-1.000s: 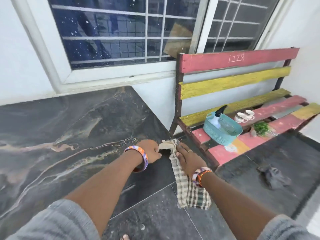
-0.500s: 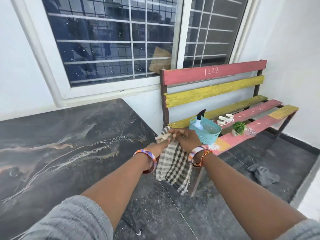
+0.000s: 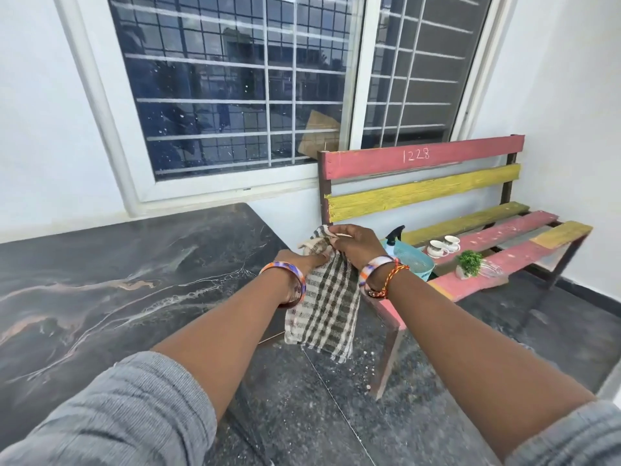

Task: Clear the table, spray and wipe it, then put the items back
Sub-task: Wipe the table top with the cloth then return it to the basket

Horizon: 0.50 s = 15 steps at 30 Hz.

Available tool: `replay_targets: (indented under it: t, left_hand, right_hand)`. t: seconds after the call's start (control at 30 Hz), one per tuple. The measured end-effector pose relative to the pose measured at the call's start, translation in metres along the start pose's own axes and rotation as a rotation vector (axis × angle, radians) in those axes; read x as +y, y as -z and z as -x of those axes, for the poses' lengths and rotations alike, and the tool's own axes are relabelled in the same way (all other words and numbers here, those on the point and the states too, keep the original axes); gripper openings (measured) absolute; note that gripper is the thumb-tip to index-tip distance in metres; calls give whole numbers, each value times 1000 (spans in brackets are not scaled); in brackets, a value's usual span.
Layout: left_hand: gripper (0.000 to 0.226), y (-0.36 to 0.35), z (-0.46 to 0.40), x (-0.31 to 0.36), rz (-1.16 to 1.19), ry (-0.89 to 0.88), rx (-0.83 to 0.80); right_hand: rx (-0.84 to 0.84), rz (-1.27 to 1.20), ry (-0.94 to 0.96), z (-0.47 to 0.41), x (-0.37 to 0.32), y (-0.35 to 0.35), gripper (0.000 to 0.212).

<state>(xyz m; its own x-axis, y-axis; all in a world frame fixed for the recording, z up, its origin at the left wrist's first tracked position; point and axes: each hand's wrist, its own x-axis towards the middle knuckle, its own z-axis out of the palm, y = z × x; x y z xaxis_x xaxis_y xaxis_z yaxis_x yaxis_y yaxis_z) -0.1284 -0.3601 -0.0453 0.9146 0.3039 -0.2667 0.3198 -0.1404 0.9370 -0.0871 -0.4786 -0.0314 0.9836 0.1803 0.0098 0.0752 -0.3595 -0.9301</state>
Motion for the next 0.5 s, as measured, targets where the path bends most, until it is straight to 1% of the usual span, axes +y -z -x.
replay_targets:
  t: [0.07, 0.13, 0.17, 0.23, 0.3, 0.37, 0.43, 0.47, 0.5]
  left_hand:
    - [61, 4, -4, 5, 24, -12, 39]
    - [32, 9, -5, 12, 83, -42, 62]
    - [25, 11, -5, 15, 122, -61, 82]
    - [40, 14, -7, 21, 142, -78, 90]
    - [43, 16, -7, 28, 133, -85, 106]
    - [42, 15, -7, 33, 128, -79, 92]
    - [36, 14, -8, 36, 140, -74, 95]
    - [31, 14, -8, 36, 167, -70, 96]
    - [27, 14, -9, 37, 196, -70, 85]
  right_hand:
    - [30, -28, -40, -4, -2, 0, 37]
    - [56, -95, -100, -8, -3, 2, 36]
    - [82, -121, -131, -10, -3, 4, 34]
    - [118, -138, -170, -16, 1, 5, 38]
    - [84, -109, -210, -18, 10, 3, 45]
    - [43, -124, -314, -14, 20, 1, 52]
    - [-73, -153, -454, -9, 35, -8, 58]
    - [-133, -147, -490, -9, 42, -11, 59]
    - [-146, -157, -504, -7, 46, -15, 61]
